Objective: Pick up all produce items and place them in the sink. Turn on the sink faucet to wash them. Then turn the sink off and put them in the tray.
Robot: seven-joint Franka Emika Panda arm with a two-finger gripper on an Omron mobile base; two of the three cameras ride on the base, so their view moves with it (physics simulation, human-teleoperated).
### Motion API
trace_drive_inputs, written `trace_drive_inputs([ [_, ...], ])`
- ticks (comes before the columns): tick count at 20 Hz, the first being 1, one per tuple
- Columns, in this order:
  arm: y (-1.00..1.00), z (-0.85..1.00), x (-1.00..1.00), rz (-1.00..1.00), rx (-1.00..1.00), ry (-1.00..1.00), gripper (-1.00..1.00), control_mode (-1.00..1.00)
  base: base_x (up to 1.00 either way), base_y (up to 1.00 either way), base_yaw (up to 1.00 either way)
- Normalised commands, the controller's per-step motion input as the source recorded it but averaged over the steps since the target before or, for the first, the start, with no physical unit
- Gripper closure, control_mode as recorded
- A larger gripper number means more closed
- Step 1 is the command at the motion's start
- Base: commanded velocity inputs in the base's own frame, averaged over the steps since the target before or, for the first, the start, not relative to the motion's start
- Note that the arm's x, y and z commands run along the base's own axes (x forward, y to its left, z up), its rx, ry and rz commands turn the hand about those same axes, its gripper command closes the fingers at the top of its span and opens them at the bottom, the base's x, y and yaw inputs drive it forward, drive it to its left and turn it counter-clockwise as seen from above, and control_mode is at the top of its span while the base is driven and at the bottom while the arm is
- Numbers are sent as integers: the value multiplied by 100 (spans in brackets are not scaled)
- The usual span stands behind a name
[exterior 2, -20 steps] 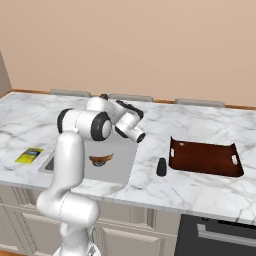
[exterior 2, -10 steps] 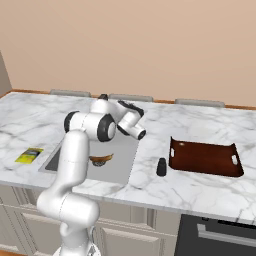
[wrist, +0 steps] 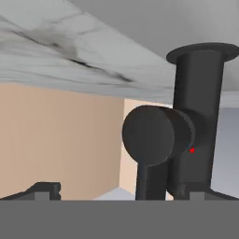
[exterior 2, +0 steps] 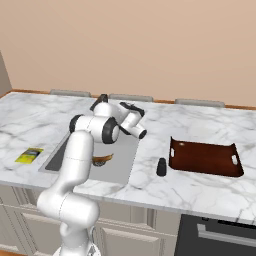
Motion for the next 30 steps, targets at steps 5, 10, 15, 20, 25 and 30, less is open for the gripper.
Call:
trace_drive_inputs([
  [5,0,0,14,0,0,3,-100,-100,0,0,0],
  [10,-1,0,9,0,0,7,100,-100,0,0,0],
  [15,-40,0,15,-7,6,11,100,-100,0,0,0],
  [20,-73,-5,24,-17,4,17,100,-100,0,0,0],
  [25,-99,-21,30,-15,1,18,100,-100,0,0,0],
  [30,-100,-38,16,-5,0,10,100,-100,0,0,0],
])
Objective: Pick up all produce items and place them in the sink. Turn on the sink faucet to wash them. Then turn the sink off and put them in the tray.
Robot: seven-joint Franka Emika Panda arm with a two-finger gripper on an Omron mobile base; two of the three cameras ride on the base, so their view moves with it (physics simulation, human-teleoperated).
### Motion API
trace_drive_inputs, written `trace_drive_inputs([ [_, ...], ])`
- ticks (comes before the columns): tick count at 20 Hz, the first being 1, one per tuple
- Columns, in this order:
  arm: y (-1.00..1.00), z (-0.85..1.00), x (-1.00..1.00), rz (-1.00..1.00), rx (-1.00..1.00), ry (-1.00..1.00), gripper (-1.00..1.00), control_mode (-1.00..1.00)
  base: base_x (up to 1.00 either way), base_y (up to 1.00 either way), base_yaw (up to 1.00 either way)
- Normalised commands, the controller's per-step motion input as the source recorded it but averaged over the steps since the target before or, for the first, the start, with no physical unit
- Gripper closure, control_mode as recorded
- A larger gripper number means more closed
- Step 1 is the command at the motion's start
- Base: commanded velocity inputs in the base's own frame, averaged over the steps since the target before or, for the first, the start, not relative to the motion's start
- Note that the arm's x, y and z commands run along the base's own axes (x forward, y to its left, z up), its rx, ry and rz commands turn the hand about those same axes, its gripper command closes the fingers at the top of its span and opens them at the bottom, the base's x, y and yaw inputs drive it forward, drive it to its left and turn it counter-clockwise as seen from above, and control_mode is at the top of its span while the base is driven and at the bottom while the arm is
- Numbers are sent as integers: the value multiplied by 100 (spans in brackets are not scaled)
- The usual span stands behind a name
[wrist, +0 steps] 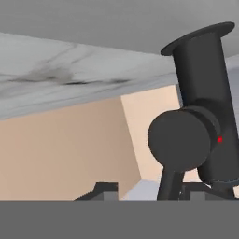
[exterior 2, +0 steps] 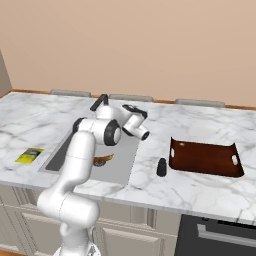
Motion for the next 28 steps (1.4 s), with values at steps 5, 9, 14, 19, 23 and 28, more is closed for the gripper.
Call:
trace_drive_inputs([
  [5,-95,-37,0,0,0,0,100,-100,0,0,0],
  [9,-72,-42,0,0,-5,0,100,-100,0,0,0],
  [14,-26,-29,-6,0,-11,0,100,-100,0,0,0],
  [19,-17,14,-38,0,-5,0,100,-100,0,0,0],
  [23,-4,80,-87,0,-3,-8,-100,-100,0,0,0],
  [28,0,50,-100,8,-16,-20,-100,-100,0,0,0],
])
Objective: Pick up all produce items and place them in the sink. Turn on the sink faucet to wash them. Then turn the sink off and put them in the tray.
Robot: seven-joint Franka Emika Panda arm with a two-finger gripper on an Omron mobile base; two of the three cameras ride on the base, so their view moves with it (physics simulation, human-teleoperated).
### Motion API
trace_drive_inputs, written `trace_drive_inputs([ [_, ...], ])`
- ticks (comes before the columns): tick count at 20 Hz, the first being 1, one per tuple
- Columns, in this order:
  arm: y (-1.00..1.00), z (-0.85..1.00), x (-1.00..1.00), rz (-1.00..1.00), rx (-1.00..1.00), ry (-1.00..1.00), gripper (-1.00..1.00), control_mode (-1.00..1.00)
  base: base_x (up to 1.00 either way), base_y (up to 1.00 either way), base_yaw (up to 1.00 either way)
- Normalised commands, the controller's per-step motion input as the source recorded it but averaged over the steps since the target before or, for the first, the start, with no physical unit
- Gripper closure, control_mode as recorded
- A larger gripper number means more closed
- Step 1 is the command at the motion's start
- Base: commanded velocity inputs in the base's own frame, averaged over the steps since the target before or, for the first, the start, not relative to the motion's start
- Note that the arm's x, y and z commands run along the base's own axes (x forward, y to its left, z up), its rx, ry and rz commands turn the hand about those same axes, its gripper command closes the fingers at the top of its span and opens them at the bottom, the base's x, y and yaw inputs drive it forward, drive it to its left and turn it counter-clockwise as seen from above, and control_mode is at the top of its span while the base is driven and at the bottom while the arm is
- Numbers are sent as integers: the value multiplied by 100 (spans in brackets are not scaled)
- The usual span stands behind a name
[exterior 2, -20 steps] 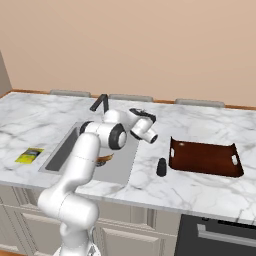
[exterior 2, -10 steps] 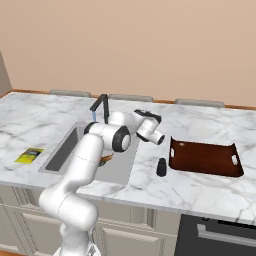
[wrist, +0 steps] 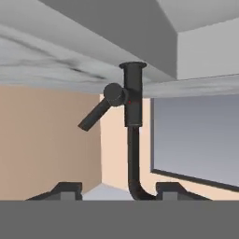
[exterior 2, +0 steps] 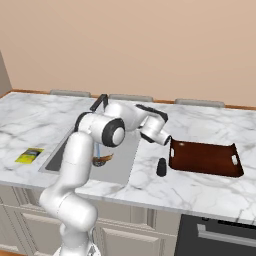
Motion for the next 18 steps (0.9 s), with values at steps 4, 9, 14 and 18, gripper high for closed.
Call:
trace_drive_inputs([
  [4,-2,43,-100,19,-21,-34,-100,-100,0,0,0],
  [9,-13,64,-92,19,-20,-37,-100,-100,0,0,0],
  [14,-13,39,-63,29,-26,-37,-100,-100,0,0,0],
  [18,0,-2,-17,39,-37,-35,-100,-100,0,0,0],
])
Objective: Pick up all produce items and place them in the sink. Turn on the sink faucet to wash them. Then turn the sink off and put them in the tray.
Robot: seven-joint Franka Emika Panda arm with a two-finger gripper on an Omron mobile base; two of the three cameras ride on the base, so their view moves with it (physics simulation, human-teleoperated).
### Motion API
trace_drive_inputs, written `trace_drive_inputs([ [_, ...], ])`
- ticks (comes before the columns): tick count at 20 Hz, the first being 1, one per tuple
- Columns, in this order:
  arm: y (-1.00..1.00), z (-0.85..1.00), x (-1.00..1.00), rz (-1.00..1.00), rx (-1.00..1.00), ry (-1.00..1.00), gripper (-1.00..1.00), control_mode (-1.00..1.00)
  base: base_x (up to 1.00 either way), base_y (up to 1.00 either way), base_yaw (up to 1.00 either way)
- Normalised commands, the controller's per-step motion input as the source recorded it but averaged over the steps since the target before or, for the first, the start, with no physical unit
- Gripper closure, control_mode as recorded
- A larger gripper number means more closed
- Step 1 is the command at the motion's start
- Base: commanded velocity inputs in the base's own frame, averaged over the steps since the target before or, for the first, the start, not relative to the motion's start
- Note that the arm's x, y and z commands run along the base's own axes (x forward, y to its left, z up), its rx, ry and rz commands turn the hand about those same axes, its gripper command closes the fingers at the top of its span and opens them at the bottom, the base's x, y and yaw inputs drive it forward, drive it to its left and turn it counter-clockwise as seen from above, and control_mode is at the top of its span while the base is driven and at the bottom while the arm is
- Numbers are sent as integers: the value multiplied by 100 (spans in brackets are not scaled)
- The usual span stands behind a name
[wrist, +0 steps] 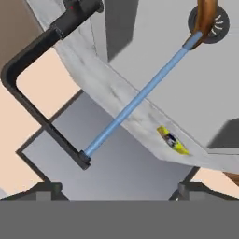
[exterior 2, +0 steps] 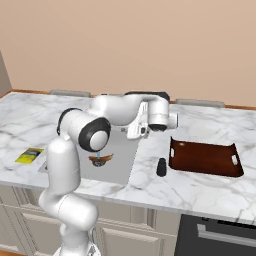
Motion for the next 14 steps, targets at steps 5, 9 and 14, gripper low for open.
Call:
trace_drive_inputs([
  [5,0,-43,22,46,-39,-29,-100,-100,0,0,0],
  [9,-2,-37,40,27,-23,-16,-100,-100,0,0,0],
  [14,1,-42,30,3,-14,-13,-100,-100,0,0,0],
])
